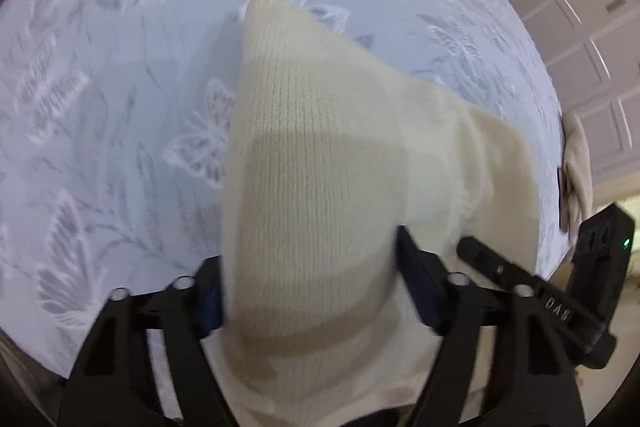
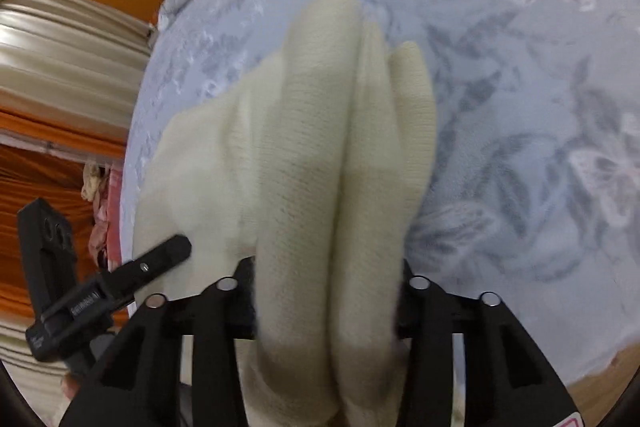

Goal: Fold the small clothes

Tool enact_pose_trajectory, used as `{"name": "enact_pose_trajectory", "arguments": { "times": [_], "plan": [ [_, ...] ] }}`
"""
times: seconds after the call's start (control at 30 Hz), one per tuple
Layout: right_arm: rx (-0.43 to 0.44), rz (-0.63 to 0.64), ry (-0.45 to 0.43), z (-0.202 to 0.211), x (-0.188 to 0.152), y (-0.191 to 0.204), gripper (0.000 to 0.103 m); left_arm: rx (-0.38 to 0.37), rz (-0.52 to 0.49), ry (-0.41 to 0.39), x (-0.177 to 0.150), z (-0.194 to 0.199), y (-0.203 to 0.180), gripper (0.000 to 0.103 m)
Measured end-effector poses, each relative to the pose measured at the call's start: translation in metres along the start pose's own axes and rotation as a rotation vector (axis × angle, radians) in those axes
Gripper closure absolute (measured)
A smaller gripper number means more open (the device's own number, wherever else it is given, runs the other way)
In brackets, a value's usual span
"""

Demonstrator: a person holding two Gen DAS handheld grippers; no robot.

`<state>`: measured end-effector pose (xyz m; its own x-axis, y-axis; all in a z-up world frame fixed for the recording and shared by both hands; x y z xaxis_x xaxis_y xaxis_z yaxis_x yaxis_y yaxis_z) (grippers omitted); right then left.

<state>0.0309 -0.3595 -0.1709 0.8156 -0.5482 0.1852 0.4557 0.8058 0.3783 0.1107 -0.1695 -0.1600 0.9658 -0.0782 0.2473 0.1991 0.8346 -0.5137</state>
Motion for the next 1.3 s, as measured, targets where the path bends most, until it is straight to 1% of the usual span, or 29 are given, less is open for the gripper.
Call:
{"name": "enact_pose_trajectory", "arguments": {
  "times": [0.1, 0.17, 0.23, 0.3, 0.37, 0.47, 0.53, 0.63, 0.73, 0.83, 0.9, 1.0, 1.07, 1.1, 1.13, 1.17, 1.2, 1.23, 1.27, 1.3],
  "plan": [
    [0.002, 0.008, -0.042, 0.023, -0.011, 0.015, 0.066, 0.02, -0.045, -0.017, -0.005, 0.026, -0.009, 0.045],
    [0.032, 0.004, -0.059, 0.037, -0.024, 0.028, 0.066, 0.041, -0.068, -0.038, -0.01, 0.047, -0.01, 0.045],
    [0.053, 0.004, -0.073, 0.048, -0.037, 0.039, 0.066, 0.044, -0.082, -0.056, -0.017, 0.071, -0.008, 0.045],
    [0.079, 0.006, -0.081, 0.061, -0.054, 0.052, 0.066, 0.059, -0.098, -0.063, -0.026, 0.094, -0.006, 0.045],
    [0.099, 0.014, -0.087, 0.07, -0.07, 0.065, 0.066, 0.081, -0.123, -0.068, -0.033, 0.111, -0.004, 0.045],
    [0.107, 0.037, -0.102, 0.083, -0.089, 0.083, 0.066, 0.141, -0.184, -0.093, -0.047, 0.141, -0.003, 0.047],
    [0.111, 0.048, -0.109, 0.092, -0.1, 0.092, 0.066, 0.156, -0.202, -0.109, -0.057, 0.162, 0.0, 0.049],
    [0.116, 0.082, -0.14, 0.113, -0.115, 0.107, 0.066, 0.138, -0.194, -0.134, -0.071, 0.191, 0.007, 0.05],
    [0.124, 0.11, -0.178, 0.133, -0.117, 0.119, 0.066, 0.116, -0.193, -0.169, -0.077, 0.216, 0.005, 0.054],
    [0.145, 0.141, -0.252, 0.168, -0.116, 0.134, 0.066, 0.085, -0.21, -0.234, -0.074, 0.245, -0.004, 0.057],
    [0.172, 0.157, -0.315, 0.193, -0.111, 0.145, 0.066, 0.063, -0.226, -0.296, -0.071, 0.271, -0.016, 0.06],
    [0.207, 0.188, -0.408, 0.23, -0.098, 0.162, 0.067, 0.043, -0.255, -0.367, -0.061, 0.3, -0.028, 0.063],
    [0.244, 0.204, -0.461, 0.254, -0.092, 0.177, 0.069, 0.03, -0.271, -0.403, -0.054, 0.313, -0.035, 0.064],
    [0.274, 0.214, -0.473, 0.262, -0.086, 0.186, 0.07, 0.009, -0.285, -0.422, -0.05, 0.319, -0.04, 0.078],
    [0.284, 0.248, -0.466, 0.265, -0.081, 0.202, 0.071, -0.05, -0.323, -0.428, -0.046, 0.324, -0.051, 0.081],
    [0.235, 0.281, -0.469, 0.263, -0.077, 0.211, 0.072, -0.051, -0.336, -0.437, -0.042, 0.328, -0.055, 0.077],
    [0.146, 0.328, -0.483, 0.255, -0.071, 0.22, 0.072, -0.023, -0.34, -0.452, -0.038, 0.331, -0.054, 0.077],
    [0.057, 0.369, -0.467, 0.233, -0.061, 0.227, 0.072, 0.003, -0.331, -0.468, -0.032, 0.334, -0.049, 0.077],
    [0.023, 0.367, -0.43, 0.215, -0.055, 0.225, 0.073, 0.011, -0.297, -0.471, -0.027, 0.335, -0.038, 0.077],
    [-0.009, 0.36, -0.388, 0.193, -0.047, 0.219, 0.073, 0.005, -0.235, -0.466, -0.023, 0.333, -0.019, 0.077]
  ]
}}
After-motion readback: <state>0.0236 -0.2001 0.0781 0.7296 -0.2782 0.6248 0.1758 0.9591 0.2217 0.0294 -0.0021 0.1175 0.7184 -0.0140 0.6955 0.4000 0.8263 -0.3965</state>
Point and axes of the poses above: each gripper's, at about its wrist camera, not at the fingertips, and z roughly against the way its jaws point, y to its left, x to its top, the point moved 9 cm from there along -z, roughly the way its jaws point, and after that the axes turned 12 degrees about -x, right-handed, at the moved point
